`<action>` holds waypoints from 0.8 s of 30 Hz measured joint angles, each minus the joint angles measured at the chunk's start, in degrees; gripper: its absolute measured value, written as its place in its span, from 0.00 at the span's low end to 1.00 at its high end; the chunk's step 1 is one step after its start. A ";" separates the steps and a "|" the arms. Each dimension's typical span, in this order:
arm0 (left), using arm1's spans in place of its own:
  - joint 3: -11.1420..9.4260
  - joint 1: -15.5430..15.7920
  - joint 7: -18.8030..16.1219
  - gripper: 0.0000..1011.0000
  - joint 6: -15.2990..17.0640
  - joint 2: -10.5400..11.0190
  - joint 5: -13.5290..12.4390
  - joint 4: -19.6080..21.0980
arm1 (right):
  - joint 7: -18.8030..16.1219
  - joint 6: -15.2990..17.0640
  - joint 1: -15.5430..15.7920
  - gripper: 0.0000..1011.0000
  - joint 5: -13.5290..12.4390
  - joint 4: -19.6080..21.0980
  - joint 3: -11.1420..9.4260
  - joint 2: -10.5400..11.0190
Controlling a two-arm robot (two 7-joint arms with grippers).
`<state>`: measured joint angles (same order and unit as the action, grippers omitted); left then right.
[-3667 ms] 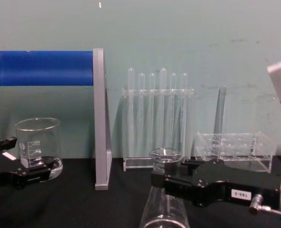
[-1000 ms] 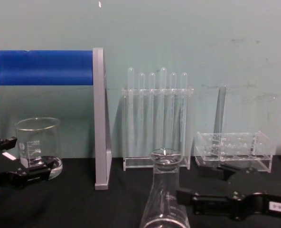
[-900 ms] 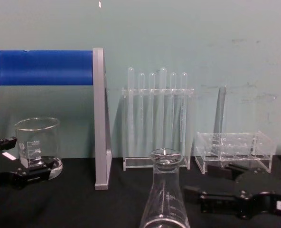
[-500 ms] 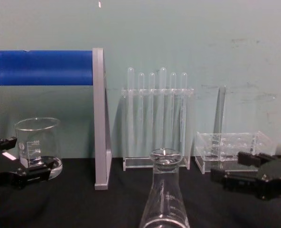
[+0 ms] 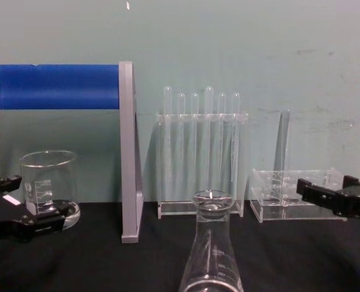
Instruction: Grasp the erlenmeyer flask with one hand, shake it three times, then place it back.
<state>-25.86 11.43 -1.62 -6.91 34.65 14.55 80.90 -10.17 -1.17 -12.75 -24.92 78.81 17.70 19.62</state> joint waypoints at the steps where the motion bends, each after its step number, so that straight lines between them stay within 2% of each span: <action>1: 0.00 0.00 0.00 0.99 0.00 0.00 0.00 0.00 | 0.57 0.08 -0.13 0.99 0.32 -0.21 -0.05 -0.29; 4: 0.00 0.00 0.00 0.99 0.00 0.00 0.00 0.00 | 2.95 0.58 -0.96 0.99 2.24 -1.65 -0.09 -1.72; 10: 0.00 0.00 0.00 0.99 0.00 0.00 0.00 0.00 | 4.33 1.38 -2.09 0.99 5.27 -4.06 0.80 -3.03; 24: 0.00 0.00 0.00 0.99 0.00 0.00 0.00 0.00 | 3.26 3.68 -2.32 0.99 7.40 -6.29 0.62 -4.48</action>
<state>-25.86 11.43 -1.62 -6.91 34.65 14.55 80.90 -6.90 2.51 -15.07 -17.52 72.52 18.32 15.14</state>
